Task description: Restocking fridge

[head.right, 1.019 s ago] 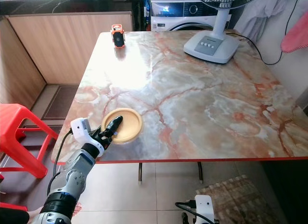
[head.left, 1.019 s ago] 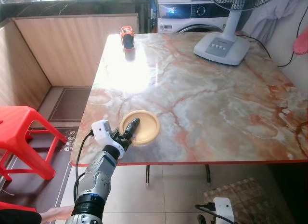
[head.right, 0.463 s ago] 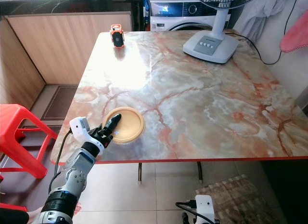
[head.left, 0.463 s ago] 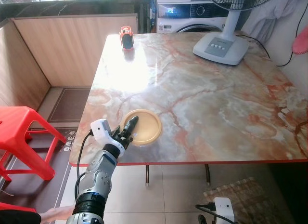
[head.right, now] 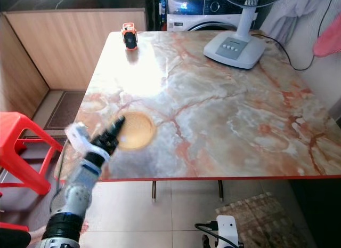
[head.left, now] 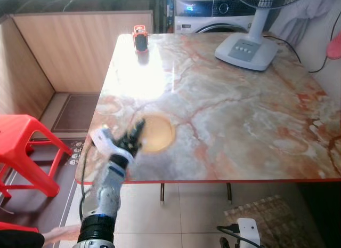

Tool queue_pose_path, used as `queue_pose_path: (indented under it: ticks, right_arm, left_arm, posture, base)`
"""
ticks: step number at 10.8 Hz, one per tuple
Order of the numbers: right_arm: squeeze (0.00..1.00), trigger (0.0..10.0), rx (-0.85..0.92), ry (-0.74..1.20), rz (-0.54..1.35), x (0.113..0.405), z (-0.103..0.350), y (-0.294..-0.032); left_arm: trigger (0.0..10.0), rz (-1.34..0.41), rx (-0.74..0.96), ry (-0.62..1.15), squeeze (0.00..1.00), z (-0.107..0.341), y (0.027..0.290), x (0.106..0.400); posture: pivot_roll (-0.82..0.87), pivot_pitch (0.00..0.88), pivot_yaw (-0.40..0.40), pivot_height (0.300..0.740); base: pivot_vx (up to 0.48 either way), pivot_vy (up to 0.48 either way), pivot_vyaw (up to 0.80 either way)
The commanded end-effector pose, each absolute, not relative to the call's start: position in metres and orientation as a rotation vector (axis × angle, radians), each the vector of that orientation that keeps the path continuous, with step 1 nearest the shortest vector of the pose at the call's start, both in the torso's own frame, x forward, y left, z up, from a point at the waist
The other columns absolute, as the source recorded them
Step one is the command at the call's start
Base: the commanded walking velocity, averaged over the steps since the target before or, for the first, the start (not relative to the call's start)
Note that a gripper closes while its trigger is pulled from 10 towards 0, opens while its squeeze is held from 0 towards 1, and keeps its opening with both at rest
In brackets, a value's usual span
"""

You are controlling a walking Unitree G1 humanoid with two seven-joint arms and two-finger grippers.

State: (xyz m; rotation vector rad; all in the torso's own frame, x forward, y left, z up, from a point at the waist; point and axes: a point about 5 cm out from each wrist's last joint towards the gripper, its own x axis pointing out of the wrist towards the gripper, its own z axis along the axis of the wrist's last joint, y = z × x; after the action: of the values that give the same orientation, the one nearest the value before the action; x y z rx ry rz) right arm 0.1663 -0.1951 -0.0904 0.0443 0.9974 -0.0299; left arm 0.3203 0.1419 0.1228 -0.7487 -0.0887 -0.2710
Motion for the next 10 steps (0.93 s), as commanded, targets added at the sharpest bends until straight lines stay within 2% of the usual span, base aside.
queue_pose_path:
  ticks: [1, 2, 3, 6, 10]
  right_arm:
    - [0.00, 10.0, 0.039, 1.004, -0.026, 0.164, -0.091, -0.195]
    - [0.00, 10.0, 0.040, 1.004, -0.026, 0.164, -0.091, -0.195]
    - [0.00, 10.0, 0.044, 1.003, -0.028, 0.163, -0.092, -0.195]
    - [0.00, 10.0, 0.064, 0.995, -0.036, 0.162, -0.092, -0.193]
    - [0.00, 10.0, 0.074, 1.004, -0.042, 0.159, -0.094, -0.191]
  left_arm:
    - [0.0, -0.319, -0.767, -0.136, 0.00, 0.139, 0.135, 0.319]
    - [3.4, -0.348, -0.797, -0.170, 0.00, 0.152, 0.129, 0.318]
    - [10.0, -0.373, -0.807, -0.213, 0.00, 0.166, 0.125, 0.317]
    - [10.0, -0.383, -0.874, -0.202, 0.00, 0.173, 0.121, 0.310]
    - [10.0, -0.370, -0.845, -0.177, 0.00, 0.173, 0.123, 0.308]
  posture:
    - [0.00, 0.049, -0.014, 0.740]
    - [0.01, 0.044, -0.014, 0.740]
    - [0.01, 0.039, -0.012, 0.740]
    - [0.00, 0.005, 0.001, 0.740]
    - [0.00, 0.000, 0.015, 0.740]
  base:
    - [0.000, 0.000, 0.00]
    - [0.000, 0.000, 0.00]
    - [0.000, 0.000, 0.00]
    - [0.000, 0.000, 0.00]
    - [0.000, 0.000, 0.00]
